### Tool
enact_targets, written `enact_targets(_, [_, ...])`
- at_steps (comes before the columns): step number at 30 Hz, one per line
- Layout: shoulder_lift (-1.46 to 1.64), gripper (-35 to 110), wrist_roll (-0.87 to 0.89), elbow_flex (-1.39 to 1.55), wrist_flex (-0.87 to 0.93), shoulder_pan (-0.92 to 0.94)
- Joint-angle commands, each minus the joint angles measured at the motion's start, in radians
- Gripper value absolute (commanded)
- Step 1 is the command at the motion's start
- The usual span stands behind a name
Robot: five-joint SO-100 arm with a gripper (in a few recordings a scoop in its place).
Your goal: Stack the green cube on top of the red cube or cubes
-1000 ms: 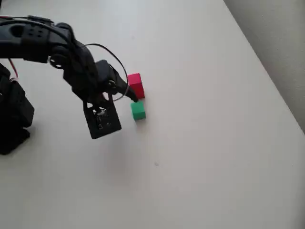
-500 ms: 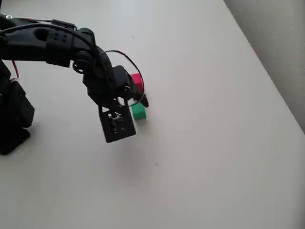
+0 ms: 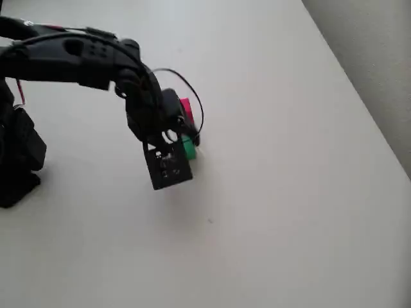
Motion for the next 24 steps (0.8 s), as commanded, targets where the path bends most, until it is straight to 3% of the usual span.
enact_targets(1, [-0.02,4,0.008,-0.083,-0.003,-0.002])
enact_targets(8, [0.012,-2,0.008,-0.133,0.063,-0.002])
enact_targets(24, [0.107,-2,0.044,-0.454,0.403,-0.077])
